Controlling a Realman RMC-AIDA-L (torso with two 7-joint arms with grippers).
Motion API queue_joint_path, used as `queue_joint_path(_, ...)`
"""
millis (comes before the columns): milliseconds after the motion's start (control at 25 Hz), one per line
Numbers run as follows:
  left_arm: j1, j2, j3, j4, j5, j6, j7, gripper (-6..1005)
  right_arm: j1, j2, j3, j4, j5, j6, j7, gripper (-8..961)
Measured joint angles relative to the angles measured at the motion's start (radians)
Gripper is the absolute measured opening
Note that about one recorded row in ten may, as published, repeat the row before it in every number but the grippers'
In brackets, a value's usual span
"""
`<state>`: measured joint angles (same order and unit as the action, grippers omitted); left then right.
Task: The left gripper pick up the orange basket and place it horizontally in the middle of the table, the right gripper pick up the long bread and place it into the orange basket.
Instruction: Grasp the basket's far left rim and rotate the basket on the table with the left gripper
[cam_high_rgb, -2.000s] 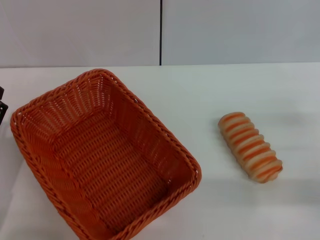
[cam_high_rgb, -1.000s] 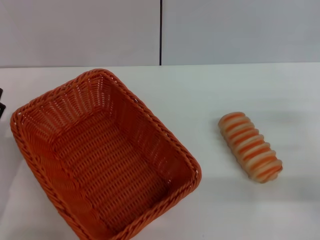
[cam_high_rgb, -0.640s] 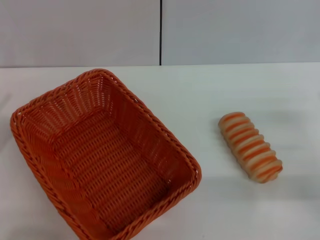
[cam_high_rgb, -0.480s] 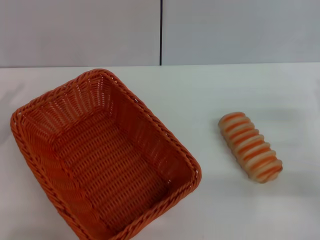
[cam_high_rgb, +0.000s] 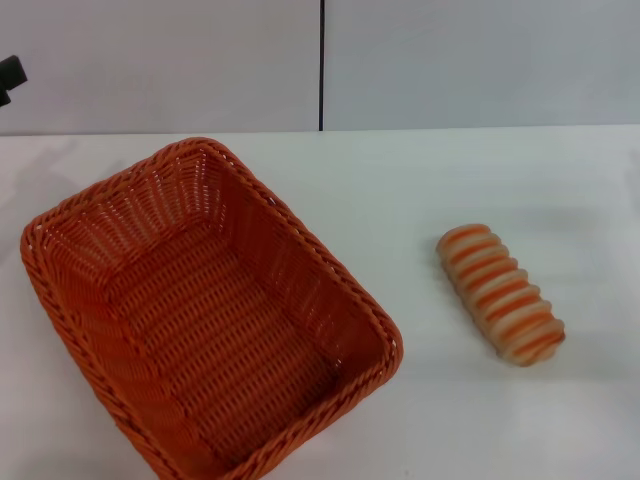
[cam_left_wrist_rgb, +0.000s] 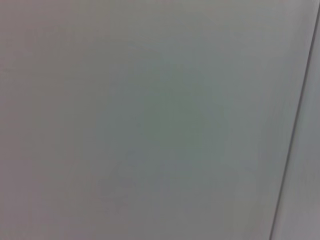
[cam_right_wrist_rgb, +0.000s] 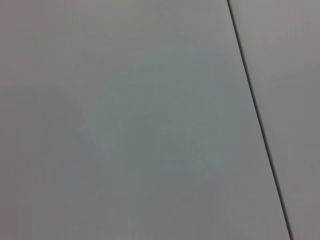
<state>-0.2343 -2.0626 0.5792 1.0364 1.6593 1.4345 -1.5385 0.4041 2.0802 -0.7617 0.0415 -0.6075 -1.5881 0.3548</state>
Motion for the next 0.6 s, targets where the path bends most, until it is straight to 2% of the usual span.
queue_joint_path(120,-0.005,0.002,0.006,0.028,0.022,-0.004,-0.035,799,-0.003,0.003,0.002,0.004,0.002,-0.014,0.001,573)
queue_joint_path(200,-0.021,0.004,0.038,0.18,0.135,0.004,-0.166,799,-0.005,0.003,0.002,0.006,0.002,-0.033,0.002,573)
queue_joint_path(240,-0.021,0.004,0.038,0.18,0.135,0.004,-0.166,799,-0.007,0.004,0.002,0.007,0.002,-0.042,0.003,573)
queue_joint_path(280,-0.033,0.004,0.068,0.258,0.206,0.007,-0.264,799,-0.008,0.004,0.002,0.008,0.002,-0.048,0.004,573)
queue_joint_path(360,-0.033,0.004,0.068,0.258,0.206,0.007,-0.264,799,-0.009,0.004,-0.002,0.009,0.001,-0.06,0.006,573)
queue_joint_path(400,-0.072,0.005,0.12,0.381,0.318,0.046,-0.426,799,-0.009,0.004,-0.004,0.009,0.0,-0.069,0.008,573)
queue_joint_path(440,-0.097,0.005,0.154,0.446,0.38,0.074,-0.492,799,-0.01,0.003,-0.004,0.009,0.0,-0.078,0.01,573)
queue_joint_path(600,-0.165,0.005,0.224,0.54,0.522,0.126,-0.624,798,-0.024,0.0,0.0,-0.002,-0.001,-0.106,0.053,573)
